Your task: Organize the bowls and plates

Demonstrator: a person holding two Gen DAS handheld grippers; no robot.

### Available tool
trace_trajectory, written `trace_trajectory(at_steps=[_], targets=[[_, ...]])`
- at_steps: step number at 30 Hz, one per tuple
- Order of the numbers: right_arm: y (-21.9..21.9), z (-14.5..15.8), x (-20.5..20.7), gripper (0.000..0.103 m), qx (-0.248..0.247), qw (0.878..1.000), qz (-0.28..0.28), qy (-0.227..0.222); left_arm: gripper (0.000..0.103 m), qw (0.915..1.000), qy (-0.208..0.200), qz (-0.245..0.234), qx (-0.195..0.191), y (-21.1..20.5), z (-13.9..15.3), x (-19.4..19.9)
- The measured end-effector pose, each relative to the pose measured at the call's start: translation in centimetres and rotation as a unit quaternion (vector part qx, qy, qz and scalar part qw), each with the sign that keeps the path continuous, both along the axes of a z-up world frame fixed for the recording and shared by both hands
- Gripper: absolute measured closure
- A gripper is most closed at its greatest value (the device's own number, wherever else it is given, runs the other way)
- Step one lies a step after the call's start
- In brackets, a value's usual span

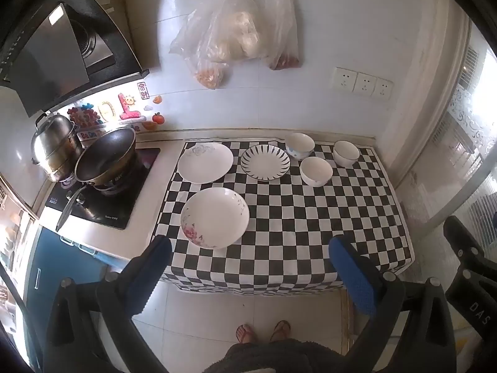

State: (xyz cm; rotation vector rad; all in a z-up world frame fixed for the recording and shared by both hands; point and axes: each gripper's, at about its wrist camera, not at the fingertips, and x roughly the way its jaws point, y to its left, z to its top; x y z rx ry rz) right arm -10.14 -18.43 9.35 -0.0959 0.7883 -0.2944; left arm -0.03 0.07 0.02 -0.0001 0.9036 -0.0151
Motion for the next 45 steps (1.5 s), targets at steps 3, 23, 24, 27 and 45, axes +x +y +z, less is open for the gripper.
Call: trace_trajectory(at_steps=[3, 23, 24, 27, 45], targets=[[0.0, 0.0, 0.0, 0.0, -0.002, 1.0, 0.001, 0.0, 0.0, 1.0, -0.002, -0.001, 0.001, 0.1, 0.0, 0.0], [0.2, -0.8, -0.2, 0.0, -0.003, 1.0, 0.002, 0.0, 0.0, 1.0, -0.005, 0.001, 0.005, -0.2, 0.2, -0.2], [0.2, -0.8, -0.2, 0.0, -0.004, 1.0, 0.002, -0.002, 0.0, 1.0, -0.005, 0.001, 0.006, -0.1, 0.2, -0.2], [0.1, -0.7, -0.4, 0.0, -0.004, 1.0, 0.001, -0.002, 0.0, 1.0, -0.006, 0.002, 0.005, -0.2, 0.2, -0.2], [0.3, 0.2, -0.9, 0.0, -0.004, 1.0, 0.002, -0.004, 0.0, 0.9999, -0.009, 0.006, 0.003, -1.4, 1.6, 0.5]])
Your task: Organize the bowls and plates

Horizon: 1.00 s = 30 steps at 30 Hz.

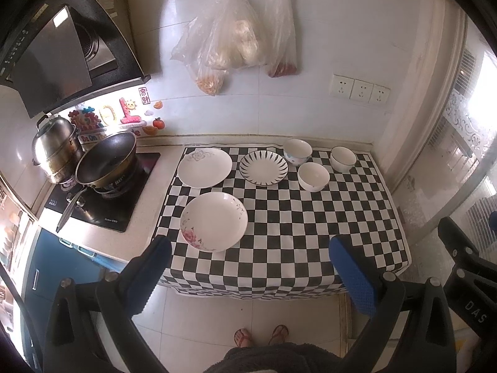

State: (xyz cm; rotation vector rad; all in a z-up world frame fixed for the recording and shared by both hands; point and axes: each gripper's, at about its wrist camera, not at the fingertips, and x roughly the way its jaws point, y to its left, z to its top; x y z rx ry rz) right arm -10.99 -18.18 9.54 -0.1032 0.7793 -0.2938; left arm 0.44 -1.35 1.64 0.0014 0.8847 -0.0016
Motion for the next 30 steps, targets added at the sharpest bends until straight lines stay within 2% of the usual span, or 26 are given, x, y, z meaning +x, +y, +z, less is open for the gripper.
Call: trace_trajectory(at_steps=[30], targets=[[-0.43, 0.17, -0.55, 0.0, 0.0, 1.0, -0.009, -0.011, 0.0, 1.0, -0.008, -0.005, 0.0, 0.19, 0.24, 0.04]])
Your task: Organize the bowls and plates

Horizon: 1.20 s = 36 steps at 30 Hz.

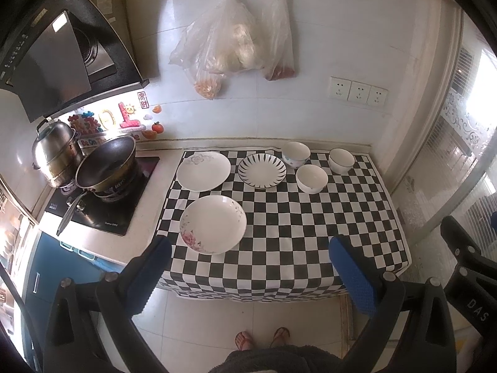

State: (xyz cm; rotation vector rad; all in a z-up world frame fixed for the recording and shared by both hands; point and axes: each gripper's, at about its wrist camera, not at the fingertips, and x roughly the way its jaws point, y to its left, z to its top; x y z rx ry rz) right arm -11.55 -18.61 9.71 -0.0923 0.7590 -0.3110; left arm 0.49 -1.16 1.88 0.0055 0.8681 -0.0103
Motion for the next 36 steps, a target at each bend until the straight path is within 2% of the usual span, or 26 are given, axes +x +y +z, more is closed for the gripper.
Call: trace_trajectory(at_steps=[18, 23, 26, 29, 31, 33, 36], targets=[[-0.4, -0.3, 0.2, 0.0, 0.004, 1.0, 0.001, -0.001, 0.0, 1.0, -0.001, -0.002, 0.001, -0.2, -0.1, 0.3], [-1.3, -1.3, 1.5, 0.0, 0.022, 1.0, -0.002, -0.001, 0.0, 1.0, -0.002, 0.003, -0.002, 0.0, -0.7, 0.7], [-2.2, -3.5, 3.7, 0.0, 0.055, 0.998, 0.018, -0.007, 0.0, 0.9996, -0.012, 0.026, -0.001, 0.9, -2.0, 2.1], [-1.8, -7.4, 7.7, 0.0, 0.09, 0.993, 0.061, 0.041, 0.0, 0.9978, -0.002, 0.066, 0.0, 3.3, -4.7, 4.6], [-1.1, -10.8, 11.0, 0.0, 0.127, 0.983, 0.091, 0.092, 0.0, 0.9951, 0.023, 0.096, 0.007, 5.4, -7.5, 7.0], [0.1, -14.1, 13.9, 0.0, 0.151, 0.975, 0.106, 0.125, 0.0, 0.9916, 0.046, 0.119, 0.018, 7.3, -10.2, 8.9], [3.2, -19.5, 18.6, 0.0, 0.148, 0.966, 0.122, 0.173, 0.0, 0.9848, 0.097, 0.141, 0.029, 10.4, -15.1, 12.1]])
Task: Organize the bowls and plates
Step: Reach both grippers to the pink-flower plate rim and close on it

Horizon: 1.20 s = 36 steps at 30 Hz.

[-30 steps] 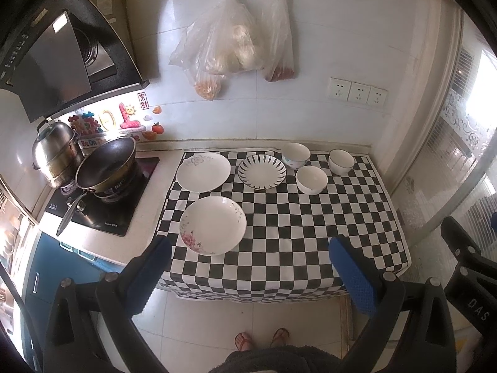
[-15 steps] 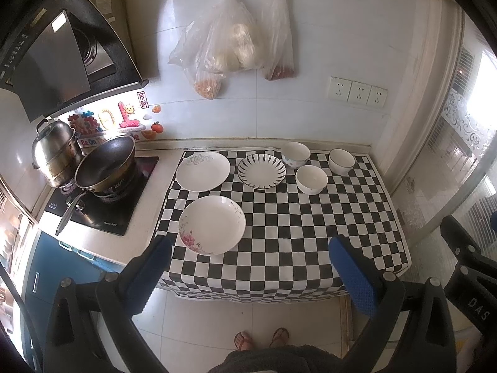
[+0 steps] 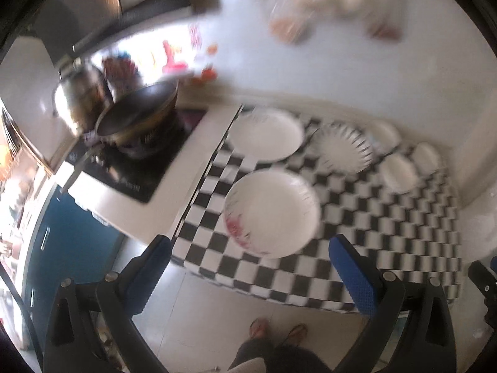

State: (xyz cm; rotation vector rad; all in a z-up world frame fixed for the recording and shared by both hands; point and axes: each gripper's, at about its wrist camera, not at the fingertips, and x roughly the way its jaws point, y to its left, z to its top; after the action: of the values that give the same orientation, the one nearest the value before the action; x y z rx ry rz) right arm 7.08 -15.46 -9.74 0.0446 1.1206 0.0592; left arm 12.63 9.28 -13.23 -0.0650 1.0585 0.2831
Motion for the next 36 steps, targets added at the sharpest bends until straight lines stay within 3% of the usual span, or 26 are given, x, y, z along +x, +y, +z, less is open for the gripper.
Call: trace_trajectory(at_steps=[5, 7, 12, 18, 21, 23, 28, 31, 32, 33, 36], targets=[[4.9, -9.0, 7.5, 0.0, 0.02, 0.996, 0.035, 0.076, 0.0, 0.9959, 0.087, 0.005, -0.023, 5.0, -8.5, 5.3], [7.1, -13.0, 10.6, 0.0, 0.041, 0.992, 0.044, 0.113, 0.001, 0.9917, 0.119, 0.0, -0.05, 6.5, -11.3, 7.4], [11.0, -19.7, 15.1, 0.002, 0.069, 0.981, 0.036, 0.178, 0.008, 0.9775, 0.186, -0.015, -0.099, 9.9, -18.2, 12.1], [13.5, -25.6, 18.1, 0.013, 0.097, 0.967, 0.019, 0.235, 0.03, 0.9613, 0.245, -0.055, -0.114, 10.7, -23.9, 14.9], [14.2, -27.3, 18.9, 0.018, 0.11, 0.962, 0.012, 0.249, 0.035, 0.9548, 0.26, -0.065, -0.128, 10.6, -25.4, 15.6], [14.4, -28.0, 19.3, 0.022, 0.121, 0.959, 0.009, 0.257, 0.037, 0.9542, 0.253, -0.069, -0.144, 10.6, -25.2, 15.9], [15.3, -27.8, 19.7, 0.028, 0.124, 0.959, 0.025, 0.253, 0.04, 0.9558, 0.243, -0.087, -0.141, 10.1, -24.1, 16.1], [15.7, -27.5, 19.5, 0.042, 0.132, 0.957, 0.044, 0.253, 0.053, 0.9566, 0.233, -0.096, -0.146, 9.8, -23.0, 15.9], [15.8, -27.6, 19.2, 0.059, 0.148, 0.952, 0.052, 0.261, 0.058, 0.9561, 0.232, -0.099, -0.15, 9.6, -23.0, 16.0], [15.5, -27.5, 19.1, 0.058, 0.145, 0.953, 0.053, 0.26, 0.064, 0.9549, 0.231, -0.101, -0.157, 9.3, -22.9, 16.2], [15.6, -27.3, 19.0, 0.063, 0.136, 0.956, 0.061, 0.253, 0.066, 0.9558, 0.229, -0.087, -0.163, 8.9, -22.7, 16.5]])
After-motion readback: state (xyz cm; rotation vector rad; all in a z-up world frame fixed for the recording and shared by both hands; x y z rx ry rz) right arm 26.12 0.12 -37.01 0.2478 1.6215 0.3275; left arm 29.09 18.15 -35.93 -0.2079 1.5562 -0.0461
